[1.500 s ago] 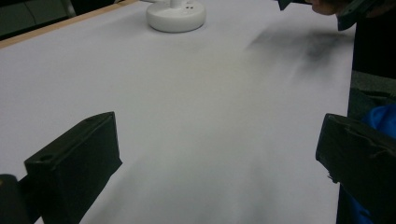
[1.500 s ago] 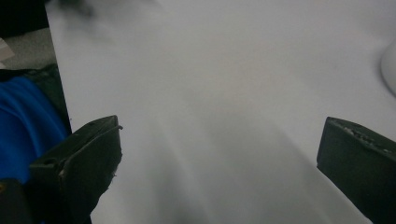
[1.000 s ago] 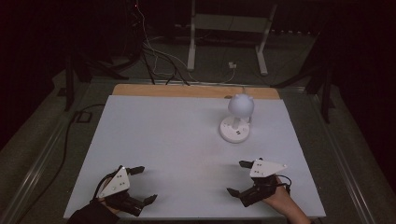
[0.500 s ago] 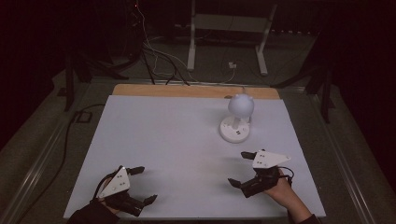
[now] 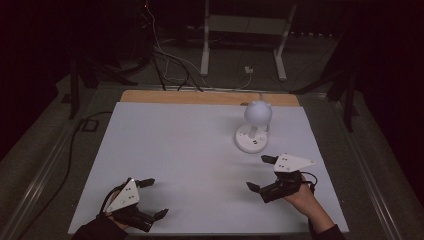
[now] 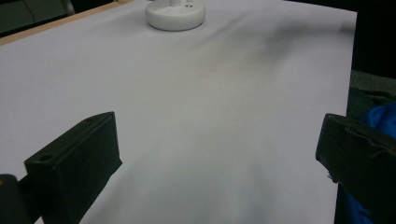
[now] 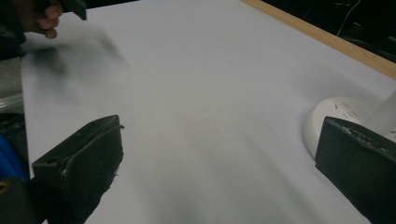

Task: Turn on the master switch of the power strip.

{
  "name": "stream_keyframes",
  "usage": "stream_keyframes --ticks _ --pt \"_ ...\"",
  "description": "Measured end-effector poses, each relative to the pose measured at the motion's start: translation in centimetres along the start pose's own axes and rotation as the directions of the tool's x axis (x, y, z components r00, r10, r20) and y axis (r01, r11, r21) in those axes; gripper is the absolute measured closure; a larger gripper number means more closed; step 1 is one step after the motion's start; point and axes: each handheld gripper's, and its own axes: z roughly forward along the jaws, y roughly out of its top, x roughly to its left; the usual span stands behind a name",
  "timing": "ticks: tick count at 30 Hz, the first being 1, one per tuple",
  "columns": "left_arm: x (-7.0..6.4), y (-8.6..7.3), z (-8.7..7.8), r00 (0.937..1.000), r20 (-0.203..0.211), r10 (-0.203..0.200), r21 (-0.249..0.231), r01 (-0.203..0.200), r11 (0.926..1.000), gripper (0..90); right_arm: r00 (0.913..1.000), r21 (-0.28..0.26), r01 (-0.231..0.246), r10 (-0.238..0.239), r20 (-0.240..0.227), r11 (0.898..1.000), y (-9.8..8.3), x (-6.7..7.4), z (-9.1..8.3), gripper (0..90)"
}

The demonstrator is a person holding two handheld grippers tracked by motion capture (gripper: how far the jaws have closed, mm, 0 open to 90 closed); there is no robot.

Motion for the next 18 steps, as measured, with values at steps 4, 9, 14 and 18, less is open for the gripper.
stream_keyframes --ticks 4,9,14,18 --pt "0.0 0.0 0.0 1.0 -0.001 0.0 -0.002 0.0 1.0 0.2 0.9999 -0.006 0.001 -0.001 0.015 1.0 0.3 -0.5 -0.1 0.9" --pt "0.0 0.0 0.0 1.0 -0.002 0.001 -0.001 -0.001 1.0 0.2 0.9994 -0.014 -0.008 0.008 0.033 1.0 0.7 -1.4 -0.3 0.9" --pt "-0.1 0.0 0.1 1.0 -0.006 0.007 0.004 -0.007 1.0 0.2 0.9987 -0.021 -0.016 0.017 0.047 1.0 0.9 -2.0 -0.3 0.9" --pt "-0.1 0.0 0.1 0.9999 -0.006 0.01 0.004 -0.01 0.9999 0.2 0.9974 -0.024 -0.029 0.031 0.065 0.999 1.0 -2.5 -0.2 0.9"
